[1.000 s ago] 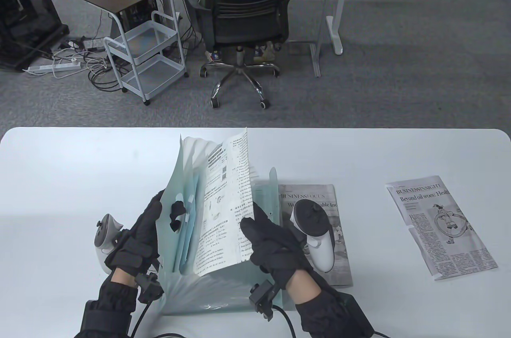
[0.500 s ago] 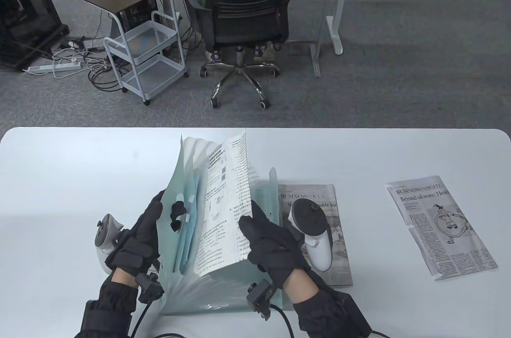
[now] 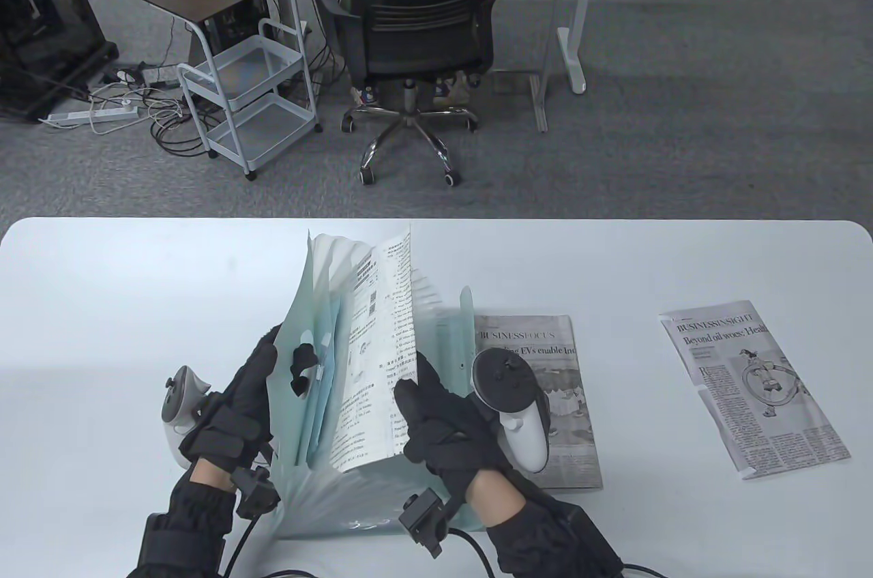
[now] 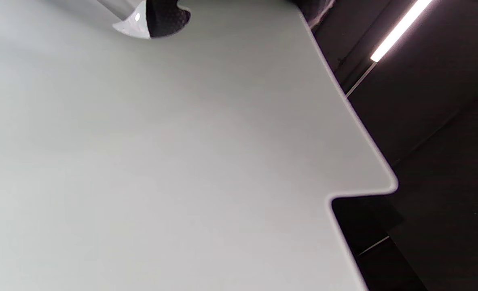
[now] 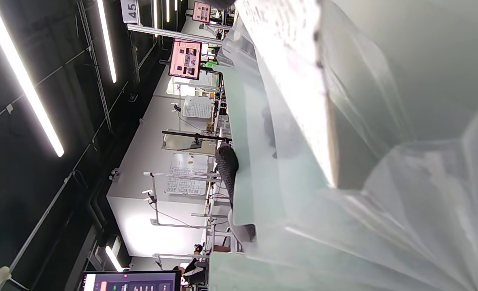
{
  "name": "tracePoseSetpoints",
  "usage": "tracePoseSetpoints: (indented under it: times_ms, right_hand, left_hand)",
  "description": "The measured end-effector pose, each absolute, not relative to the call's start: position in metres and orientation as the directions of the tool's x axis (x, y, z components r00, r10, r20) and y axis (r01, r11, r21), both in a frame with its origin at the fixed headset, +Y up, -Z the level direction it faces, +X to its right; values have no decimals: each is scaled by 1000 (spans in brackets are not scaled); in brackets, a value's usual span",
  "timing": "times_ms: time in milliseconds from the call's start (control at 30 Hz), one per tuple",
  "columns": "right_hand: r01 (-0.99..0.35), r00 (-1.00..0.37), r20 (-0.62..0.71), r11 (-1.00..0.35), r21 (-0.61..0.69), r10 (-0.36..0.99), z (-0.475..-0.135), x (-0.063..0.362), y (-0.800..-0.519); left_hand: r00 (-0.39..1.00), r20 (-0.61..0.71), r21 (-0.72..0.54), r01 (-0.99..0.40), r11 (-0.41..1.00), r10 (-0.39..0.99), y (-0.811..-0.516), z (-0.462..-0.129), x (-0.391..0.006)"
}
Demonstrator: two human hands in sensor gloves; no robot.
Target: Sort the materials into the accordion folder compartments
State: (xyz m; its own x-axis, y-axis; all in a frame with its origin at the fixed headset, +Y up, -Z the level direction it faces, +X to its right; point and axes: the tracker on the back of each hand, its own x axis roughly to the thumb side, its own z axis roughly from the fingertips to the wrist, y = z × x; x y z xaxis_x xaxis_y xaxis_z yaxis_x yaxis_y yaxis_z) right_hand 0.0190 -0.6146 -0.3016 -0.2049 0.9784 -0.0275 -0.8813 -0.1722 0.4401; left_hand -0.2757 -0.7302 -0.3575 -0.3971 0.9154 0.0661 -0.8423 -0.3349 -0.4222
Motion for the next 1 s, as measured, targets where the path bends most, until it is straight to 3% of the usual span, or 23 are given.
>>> tracePoseSetpoints:
  times_ms: [567,767,1000]
  right_hand:
    - [-850,-311,-12,-272,451,950,-298,9,-615]
    - [-860,-234,-45,-185,476,971,-301,14,-609]
    - [-825,-270,9,-236,513,963,-301,10,-607]
  left_hand:
    - [-397,66,-423,-842,-334,916,-730,-357,-276]
    - [-400,64,-420,-842,-339,914,-730,-357,-275]
    - [-398,64,-426,-840,-335,915,-731,-357,-275]
